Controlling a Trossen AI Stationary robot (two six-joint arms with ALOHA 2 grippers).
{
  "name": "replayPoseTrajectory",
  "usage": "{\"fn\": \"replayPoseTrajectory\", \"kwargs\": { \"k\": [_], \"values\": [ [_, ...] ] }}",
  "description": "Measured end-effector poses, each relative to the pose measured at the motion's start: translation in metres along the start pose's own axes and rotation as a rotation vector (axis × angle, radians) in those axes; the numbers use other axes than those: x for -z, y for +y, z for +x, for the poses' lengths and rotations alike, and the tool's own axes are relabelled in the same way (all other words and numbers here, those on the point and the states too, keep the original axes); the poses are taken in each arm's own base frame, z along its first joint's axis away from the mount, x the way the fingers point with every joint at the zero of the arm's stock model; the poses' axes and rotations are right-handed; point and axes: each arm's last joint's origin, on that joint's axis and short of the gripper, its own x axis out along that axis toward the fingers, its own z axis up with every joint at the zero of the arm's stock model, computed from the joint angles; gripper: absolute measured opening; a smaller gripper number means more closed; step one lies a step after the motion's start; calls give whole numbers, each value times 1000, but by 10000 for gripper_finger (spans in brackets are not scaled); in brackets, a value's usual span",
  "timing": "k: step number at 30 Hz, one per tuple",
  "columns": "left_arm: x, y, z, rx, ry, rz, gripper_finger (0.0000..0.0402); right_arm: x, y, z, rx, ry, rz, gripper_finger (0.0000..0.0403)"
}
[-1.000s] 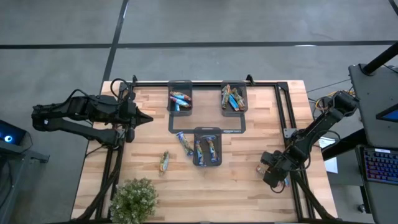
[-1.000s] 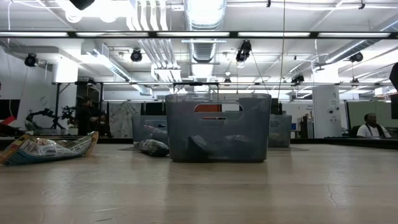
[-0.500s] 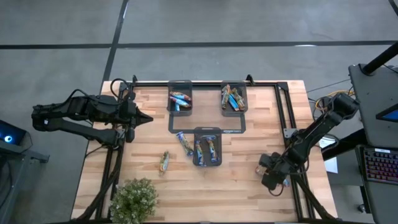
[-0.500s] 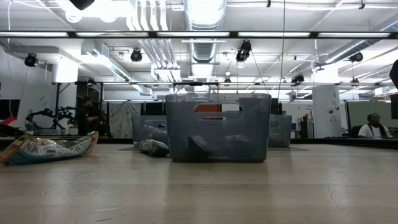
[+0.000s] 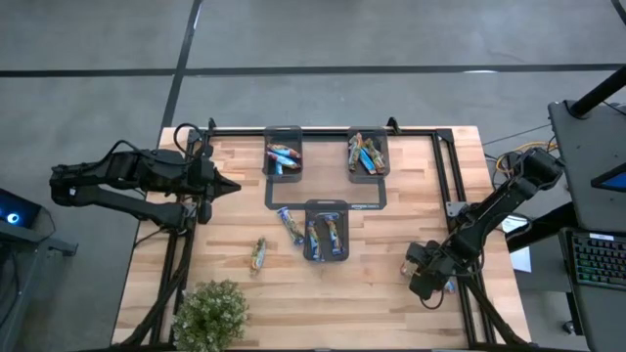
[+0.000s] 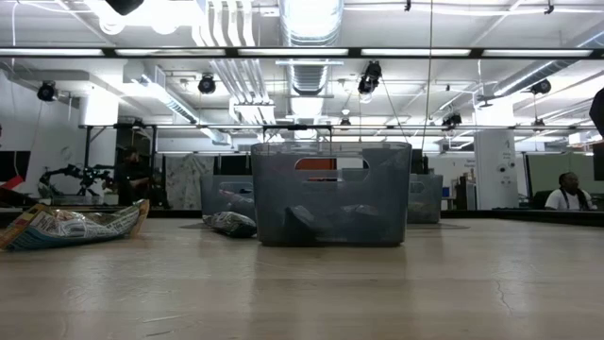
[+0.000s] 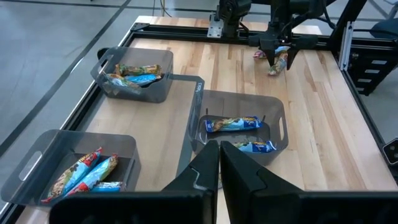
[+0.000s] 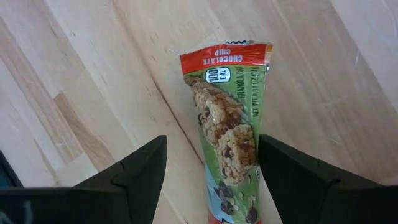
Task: Pick and place Granola Bars by type
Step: Put the red granola bar into the left black bin
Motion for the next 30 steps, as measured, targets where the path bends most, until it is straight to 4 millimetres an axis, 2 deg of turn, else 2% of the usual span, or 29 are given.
{"fn": "replayPoseTrajectory", "kwargs": {
  "k": [8, 12, 15, 17, 20, 23, 30],
  "values": [
    [0, 0, 0, 0, 0, 0, 0, 0, -1, 0, 7, 7, -3, 242],
    [0, 0, 0, 0, 0, -2, 0, 0, 5, -7, 44, 66, -1, 238],
    [0, 0, 0, 0, 0, -6, 0, 2, 13, -20, 98, 145, -47, 233],
    [0, 0, 0, 0, 1, -6, 0, 0, 27, -34, 76, 150, -78, 230],
    [0, 0, 0, 0, 0, -4, 0, -2, 34, -51, 143, 153, -104, 227],
    [0, 0, 0, 0, 0, -2, 0, -4, 48, -69, 114, 149, -119, 226],
    [0, 0, 0, 0, 0, -1, 0, -7, 62, -87, 89, 138, -107, 226]
  ]
}}
